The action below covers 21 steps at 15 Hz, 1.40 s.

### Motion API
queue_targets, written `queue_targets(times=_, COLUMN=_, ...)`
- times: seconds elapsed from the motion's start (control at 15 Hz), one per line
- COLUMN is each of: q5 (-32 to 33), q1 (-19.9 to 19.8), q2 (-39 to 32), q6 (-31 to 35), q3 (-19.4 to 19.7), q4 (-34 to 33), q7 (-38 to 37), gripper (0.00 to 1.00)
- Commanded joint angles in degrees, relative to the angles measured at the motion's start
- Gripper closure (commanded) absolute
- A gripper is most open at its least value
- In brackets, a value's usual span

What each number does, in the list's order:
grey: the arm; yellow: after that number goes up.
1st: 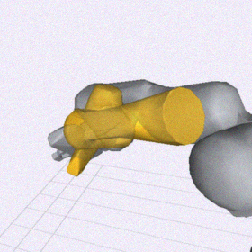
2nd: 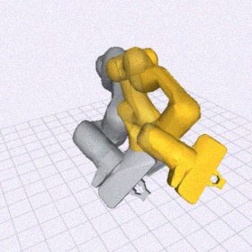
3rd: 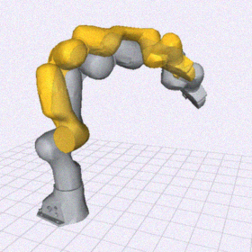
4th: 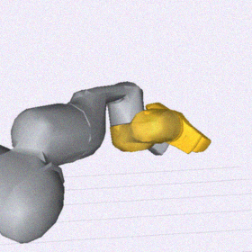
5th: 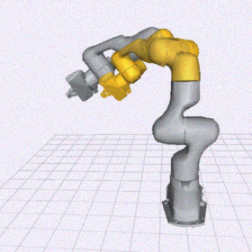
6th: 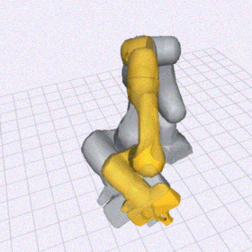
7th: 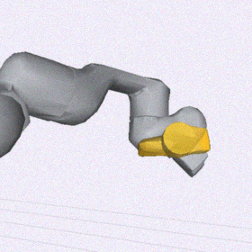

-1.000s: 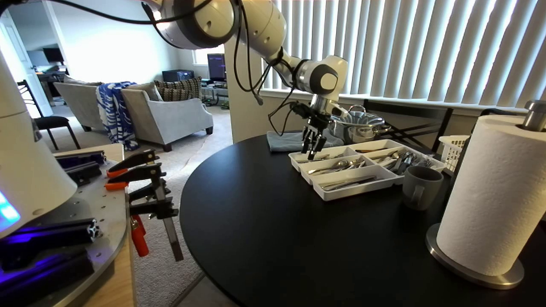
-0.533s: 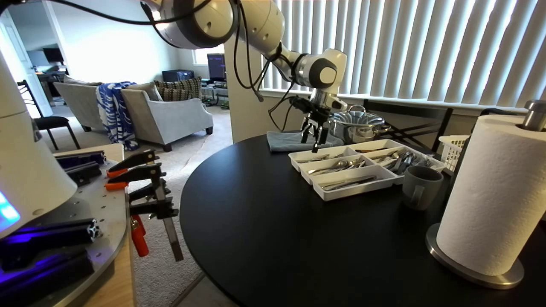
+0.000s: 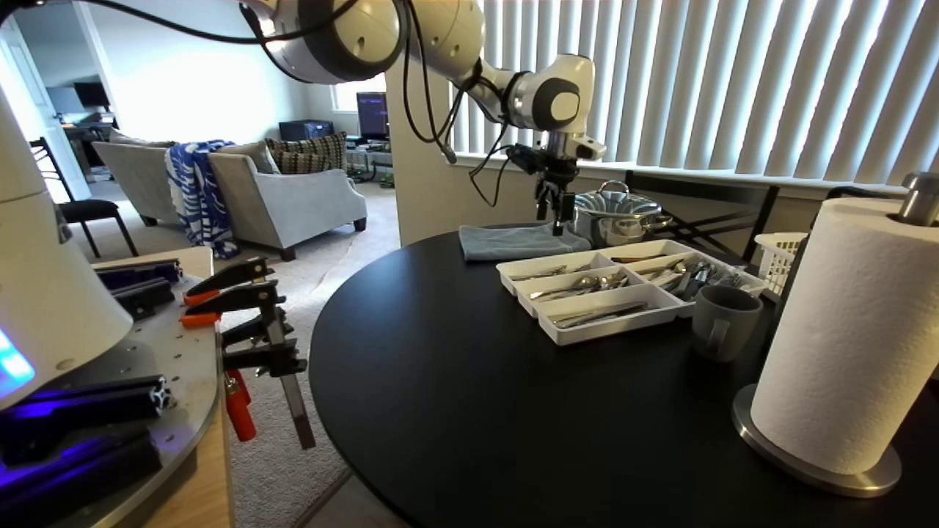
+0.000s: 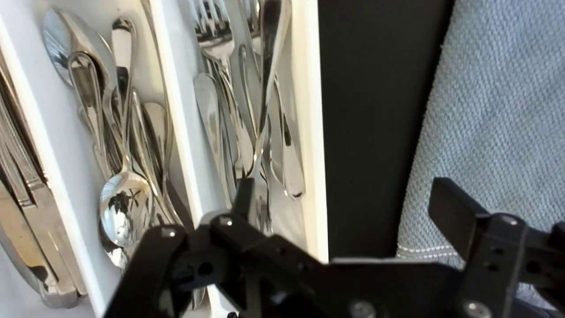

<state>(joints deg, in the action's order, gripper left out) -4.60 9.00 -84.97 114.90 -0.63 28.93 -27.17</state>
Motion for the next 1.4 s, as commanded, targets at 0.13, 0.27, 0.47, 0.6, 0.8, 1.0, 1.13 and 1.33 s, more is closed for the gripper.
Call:
queue_targets(times=0.13, q5=-0.5, q1=-0.4, q2=0.0, q6=3.7, q3=0.5, q4=1.2, q7=-4.8, gripper=0.00)
queue_targets(times=0.27, q5=-0.7, q1=-1.5, q2=-0.1, q6=4.5, q3=0.4, q4=2.4, q7=-4.6, gripper=0.00)
queue_targets(times=0.47, q5=-1.1, q1=-3.2, q2=-0.3, q6=5.6, q3=0.6, q4=4.5, q7=-5.0, gripper=0.00)
queue_targets(times=0.6, q5=-2.4, q1=-4.4, q2=-0.4, q6=6.3, q3=-0.1, q4=5.8, q7=-6.3, gripper=0.00)
queue_targets(times=0.8, q5=-5.7, q1=-5.5, q2=-0.5, q6=5.5, q3=-1.5, q4=6.4, q7=-10.4, gripper=0.00)
queue_targets(times=1.0, q5=-8.5, q1=-5.9, q2=-0.5, q6=5.6, q3=-2.4, q4=6.9, q7=-16.6, gripper=0.00)
queue_targets(times=1.13, q5=-9.3, q1=-5.6, q2=-0.5, q6=6.5, q3=-2.4, q4=7.4, q7=-20.2, gripper=0.00)
queue_targets(times=1.33, q5=-8.2, q1=-4.7, q2=-0.5, q6=9.3, q3=-1.3, q4=9.0, q7=-23.0, gripper=0.00)
